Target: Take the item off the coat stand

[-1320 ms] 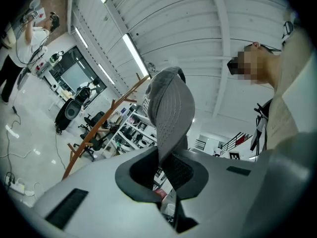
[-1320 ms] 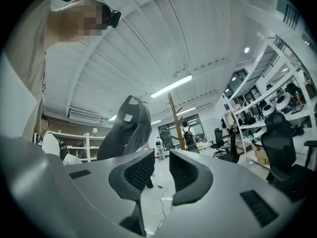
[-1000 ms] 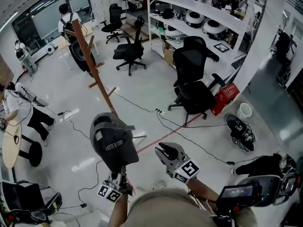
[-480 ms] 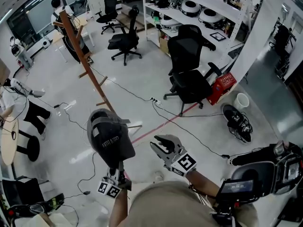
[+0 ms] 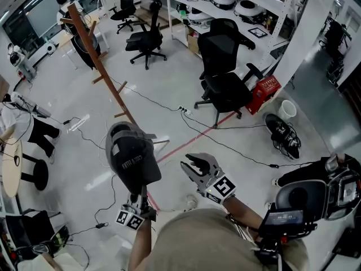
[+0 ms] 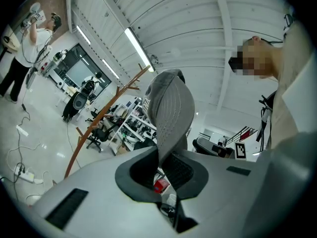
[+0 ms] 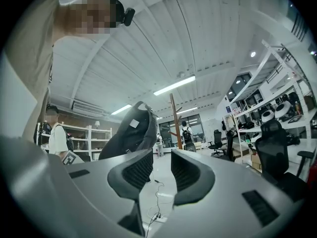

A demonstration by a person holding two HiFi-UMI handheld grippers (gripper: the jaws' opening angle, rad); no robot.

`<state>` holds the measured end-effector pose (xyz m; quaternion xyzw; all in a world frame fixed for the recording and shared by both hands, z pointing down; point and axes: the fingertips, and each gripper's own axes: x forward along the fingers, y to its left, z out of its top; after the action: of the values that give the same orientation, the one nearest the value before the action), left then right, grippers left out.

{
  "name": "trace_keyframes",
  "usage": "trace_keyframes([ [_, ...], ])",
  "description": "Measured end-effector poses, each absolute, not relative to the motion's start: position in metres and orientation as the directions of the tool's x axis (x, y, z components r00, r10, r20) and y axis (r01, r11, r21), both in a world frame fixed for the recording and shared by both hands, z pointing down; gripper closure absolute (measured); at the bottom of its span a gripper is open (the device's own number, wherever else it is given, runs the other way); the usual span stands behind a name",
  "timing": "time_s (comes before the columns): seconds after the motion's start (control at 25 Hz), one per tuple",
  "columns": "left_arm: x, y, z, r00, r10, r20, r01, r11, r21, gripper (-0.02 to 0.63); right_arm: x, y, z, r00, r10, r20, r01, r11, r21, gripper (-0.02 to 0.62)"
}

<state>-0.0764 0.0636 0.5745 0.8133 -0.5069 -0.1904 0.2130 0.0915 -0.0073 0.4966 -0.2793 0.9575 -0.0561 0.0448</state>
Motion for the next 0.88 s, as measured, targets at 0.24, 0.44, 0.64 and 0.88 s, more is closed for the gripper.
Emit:
trace_keyframes([
  [0.24, -0.094, 0.071, 0.577, 0.424, -0.901, -0.091, -0.740, -0.402, 0.539, 0.572, 0.070, -0.001, 0.498, -0.839, -0.542, -0.048, -0.533, 0.836, -0.126, 0.497],
  [0.44, -0.127, 0.077, 0.577, 0.434, -0.898, -0.069, -0.741, -0.400, 0.539, 0.572, 0.036, 0.007, 0.490, -0.835, -0.548, -0.048, -0.539, 0.832, -0.130, 0.497],
  [0.64, -0.154, 0.081, 0.576, 0.451, -0.889, -0.081, -0.733, -0.421, 0.534, 0.572, 0.014, 0.017, 0.485, -0.817, -0.574, -0.051, -0.566, 0.816, -0.122, 0.497],
  [0.88, -0.180, 0.083, 0.572, 0.484, -0.869, -0.104, -0.720, -0.462, 0.518, 0.572, -0.008, 0.026, 0.481, -0.790, -0.610, -0.061, -0.604, 0.791, -0.099, 0.497],
])
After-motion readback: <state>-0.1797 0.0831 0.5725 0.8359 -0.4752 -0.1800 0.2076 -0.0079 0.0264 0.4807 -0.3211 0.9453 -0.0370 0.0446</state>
